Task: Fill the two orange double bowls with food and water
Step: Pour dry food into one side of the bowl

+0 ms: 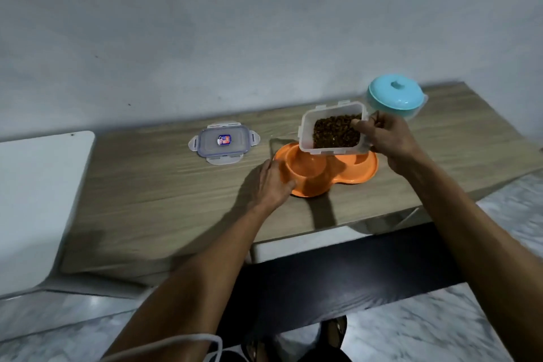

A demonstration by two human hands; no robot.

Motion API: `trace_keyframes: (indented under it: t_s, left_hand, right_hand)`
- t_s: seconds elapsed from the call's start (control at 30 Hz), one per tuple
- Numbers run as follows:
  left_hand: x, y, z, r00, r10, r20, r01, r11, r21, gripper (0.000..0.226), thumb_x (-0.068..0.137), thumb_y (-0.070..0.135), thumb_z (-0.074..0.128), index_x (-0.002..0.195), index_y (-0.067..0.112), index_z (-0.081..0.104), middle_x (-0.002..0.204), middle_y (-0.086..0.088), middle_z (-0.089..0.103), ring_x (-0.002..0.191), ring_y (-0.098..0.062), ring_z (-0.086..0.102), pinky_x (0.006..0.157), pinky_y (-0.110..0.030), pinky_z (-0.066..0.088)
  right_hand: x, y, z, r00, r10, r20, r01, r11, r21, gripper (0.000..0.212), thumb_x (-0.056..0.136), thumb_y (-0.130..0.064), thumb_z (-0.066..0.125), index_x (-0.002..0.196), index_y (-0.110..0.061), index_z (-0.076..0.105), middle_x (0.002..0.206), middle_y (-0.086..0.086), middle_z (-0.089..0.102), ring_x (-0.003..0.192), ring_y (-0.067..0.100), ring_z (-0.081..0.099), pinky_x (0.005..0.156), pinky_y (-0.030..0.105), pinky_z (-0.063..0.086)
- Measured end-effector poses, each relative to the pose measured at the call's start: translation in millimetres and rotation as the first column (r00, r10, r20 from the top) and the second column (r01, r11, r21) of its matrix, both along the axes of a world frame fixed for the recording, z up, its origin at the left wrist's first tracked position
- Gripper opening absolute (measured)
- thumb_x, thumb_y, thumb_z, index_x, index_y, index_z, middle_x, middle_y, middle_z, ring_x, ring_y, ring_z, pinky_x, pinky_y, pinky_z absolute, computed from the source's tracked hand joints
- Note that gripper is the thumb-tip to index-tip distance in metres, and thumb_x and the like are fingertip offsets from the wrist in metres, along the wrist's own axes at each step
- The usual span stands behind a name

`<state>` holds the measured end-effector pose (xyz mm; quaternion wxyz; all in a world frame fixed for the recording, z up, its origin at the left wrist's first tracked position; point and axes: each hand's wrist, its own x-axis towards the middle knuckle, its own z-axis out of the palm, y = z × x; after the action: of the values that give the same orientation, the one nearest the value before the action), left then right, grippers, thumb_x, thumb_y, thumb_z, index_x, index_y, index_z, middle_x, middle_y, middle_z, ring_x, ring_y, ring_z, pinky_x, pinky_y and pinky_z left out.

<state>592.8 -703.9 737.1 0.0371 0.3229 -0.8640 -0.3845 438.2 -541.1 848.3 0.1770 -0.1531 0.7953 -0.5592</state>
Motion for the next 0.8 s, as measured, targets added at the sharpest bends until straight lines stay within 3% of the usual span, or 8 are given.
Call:
trace_keyframes:
  t_s: [0.17, 0.27, 0.37, 0.53, 0.8]
  left_hand:
    - [-4.8, 5.9, -16.1, 0.985, -0.058, 0.165, 0.099, 0.963, -0.251, 0.076, 0.082, 0.047, 0.068, 0.143, 0.014, 0.037, 0.146, -0.01, 0.043, 0.134, -0.031, 0.041, 0.109, -0.044, 0.038]
    - [-7.4, 5.5, -20.7, 0.982, -0.045, 0.181, 0.096, 0.953, -0.286, 0.072, 0.083, 0.045, 0.069, 0.141, 0.014, 0.039, 0.145, -0.01, 0.043, 0.133, -0.031, 0.041, 0.11, -0.043, 0.038]
    - [-10.7, 6.0, -22.8, 0.981, -0.028, 0.194, 0.085, 0.951, -0.296, 0.069, 0.082, 0.042, 0.07, 0.139, 0.014, 0.041, 0.143, -0.009, 0.043, 0.134, -0.031, 0.04, 0.112, -0.043, 0.034]
    - [-11.9, 9.1, -19.4, 0.976, -0.005, 0.216, 0.068, 0.956, -0.286, 0.069, 0.084, 0.035, 0.069, 0.142, 0.015, 0.038, 0.146, -0.008, 0.039, 0.137, -0.03, 0.037, 0.114, -0.043, 0.032]
    - [-12.7, 8.1, -20.5, 0.975, 0.007, 0.224, 0.055, 0.961, -0.27, 0.064, 0.082, 0.023, 0.068, 0.139, 0.015, 0.04, 0.144, -0.007, 0.04, 0.135, -0.031, 0.037, 0.114, -0.043, 0.032]
  right_hand:
    - [2.3, 11.4, -4.5, 0.977, -0.033, -0.212, 0.065, 0.987, 0.146, 0.028, 0.084, -0.031, 0.073, 0.071, -0.016, 0.054, 0.071, 0.006, 0.06, 0.066, 0.019, 0.058, 0.06, 0.037, 0.048]
    - [9.4, 10.3, -3.2, 0.943, -0.001, -0.333, 0.087, 0.966, 0.242, 0.034, 0.083, -0.035, 0.073, 0.08, -0.005, 0.058, 0.084, 0.012, 0.067, 0.079, 0.028, 0.064, 0.07, 0.046, 0.054]
    - [13.6, 7.2, -4.5, 0.91, 0.036, -0.413, 0.084, 0.96, 0.268, 0.035, 0.08, -0.036, 0.073, 0.078, -0.005, 0.056, 0.088, 0.015, 0.066, 0.083, 0.032, 0.065, 0.069, 0.056, 0.055]
    - [22.8, -0.3, -4.3, 0.864, 0.099, -0.494, 0.062, 0.952, 0.299, 0.031, 0.081, -0.031, 0.074, 0.079, -0.009, 0.053, 0.1, 0.015, 0.061, 0.095, 0.03, 0.057, 0.075, 0.046, 0.053]
    - [25.8, -8.0, -10.3, 0.779, 0.176, -0.602, 0.055, 0.937, 0.345, 0.033, 0.079, -0.033, 0.076, 0.08, -0.009, 0.052, 0.109, 0.011, 0.058, 0.094, 0.02, 0.049, 0.075, 0.036, 0.045]
